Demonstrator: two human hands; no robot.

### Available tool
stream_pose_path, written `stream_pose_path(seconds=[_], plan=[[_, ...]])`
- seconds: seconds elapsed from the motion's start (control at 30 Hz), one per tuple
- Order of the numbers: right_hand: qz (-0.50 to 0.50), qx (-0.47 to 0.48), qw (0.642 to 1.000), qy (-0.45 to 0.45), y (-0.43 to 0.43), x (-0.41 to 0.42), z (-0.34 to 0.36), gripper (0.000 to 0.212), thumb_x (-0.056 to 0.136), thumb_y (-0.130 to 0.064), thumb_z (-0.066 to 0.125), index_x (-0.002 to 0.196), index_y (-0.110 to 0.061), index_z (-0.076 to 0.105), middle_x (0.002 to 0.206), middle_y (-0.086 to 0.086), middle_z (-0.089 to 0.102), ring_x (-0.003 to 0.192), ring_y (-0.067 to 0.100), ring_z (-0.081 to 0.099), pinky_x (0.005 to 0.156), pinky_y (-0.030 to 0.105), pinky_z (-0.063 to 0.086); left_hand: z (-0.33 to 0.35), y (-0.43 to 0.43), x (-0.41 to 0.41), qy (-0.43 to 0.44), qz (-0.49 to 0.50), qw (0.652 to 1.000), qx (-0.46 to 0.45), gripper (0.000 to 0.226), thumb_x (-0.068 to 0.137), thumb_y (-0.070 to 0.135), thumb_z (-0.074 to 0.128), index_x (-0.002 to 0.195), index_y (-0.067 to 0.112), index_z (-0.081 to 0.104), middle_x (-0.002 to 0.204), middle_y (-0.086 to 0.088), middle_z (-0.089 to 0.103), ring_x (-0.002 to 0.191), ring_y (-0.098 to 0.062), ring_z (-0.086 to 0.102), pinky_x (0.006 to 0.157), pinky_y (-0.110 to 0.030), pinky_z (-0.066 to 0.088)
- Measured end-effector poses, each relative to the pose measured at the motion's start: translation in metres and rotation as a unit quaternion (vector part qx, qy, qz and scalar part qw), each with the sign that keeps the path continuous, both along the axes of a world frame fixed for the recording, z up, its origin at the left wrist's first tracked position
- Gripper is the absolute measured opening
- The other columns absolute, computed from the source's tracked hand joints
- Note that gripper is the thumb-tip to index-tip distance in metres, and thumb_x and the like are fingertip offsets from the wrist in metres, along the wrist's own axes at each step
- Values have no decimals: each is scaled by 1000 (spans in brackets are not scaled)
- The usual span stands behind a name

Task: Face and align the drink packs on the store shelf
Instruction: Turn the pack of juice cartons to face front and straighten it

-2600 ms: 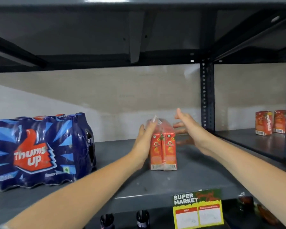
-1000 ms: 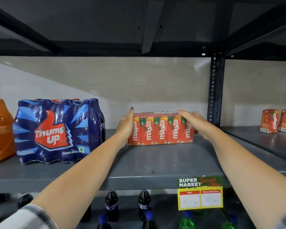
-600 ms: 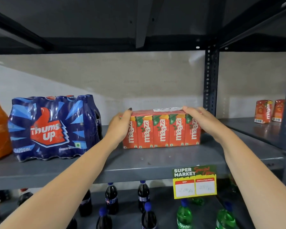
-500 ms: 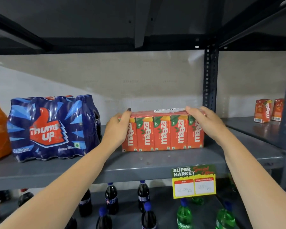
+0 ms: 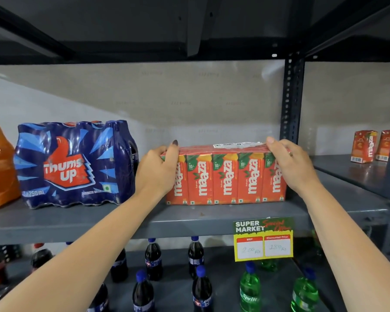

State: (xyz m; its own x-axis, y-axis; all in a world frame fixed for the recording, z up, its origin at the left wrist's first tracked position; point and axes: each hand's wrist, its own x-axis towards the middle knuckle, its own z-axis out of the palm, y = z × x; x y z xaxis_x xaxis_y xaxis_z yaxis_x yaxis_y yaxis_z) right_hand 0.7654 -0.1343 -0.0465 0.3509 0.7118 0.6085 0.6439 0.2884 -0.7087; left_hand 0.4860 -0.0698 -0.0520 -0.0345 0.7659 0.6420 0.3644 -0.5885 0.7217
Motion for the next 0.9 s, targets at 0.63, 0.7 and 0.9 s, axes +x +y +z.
stream_pose_path(seconds=[0.63, 0.7, 0.9], plan=[[6, 26, 1000, 4, -4, -3, -2, 62, 74, -83, 32, 72, -24, 47, 74, 1, 70, 75, 18, 70, 82, 50, 53, -1, -11, 1, -1, 28, 999, 41, 44, 86, 63, 36, 59, 28, 41, 46, 16, 63, 50, -8, 67, 52, -20, 44], [5, 29, 1000, 4, -4, -3, -3, 64, 73, -84, 32, 73, -22, 48, 75, 2, 70, 76, 18, 70, 83, 51, 53, 0, -12, 1, -3, 20, 999, 38, 44, 85, 63, 36, 59, 27, 42, 46, 15, 63, 50, -7, 67, 52, -20, 44], [13, 21, 1000, 7, -7, -3, -3, 66, 71, -85, 32, 76, -22, 49, 78, 1, 71, 77, 18, 71, 84, 50, 54, -1, -12, 2, 1, 19, 998, 56, 45, 88, 60, 36, 58, 27, 40, 44, 17, 61, 46, 0, 64, 48, -18, 40]])
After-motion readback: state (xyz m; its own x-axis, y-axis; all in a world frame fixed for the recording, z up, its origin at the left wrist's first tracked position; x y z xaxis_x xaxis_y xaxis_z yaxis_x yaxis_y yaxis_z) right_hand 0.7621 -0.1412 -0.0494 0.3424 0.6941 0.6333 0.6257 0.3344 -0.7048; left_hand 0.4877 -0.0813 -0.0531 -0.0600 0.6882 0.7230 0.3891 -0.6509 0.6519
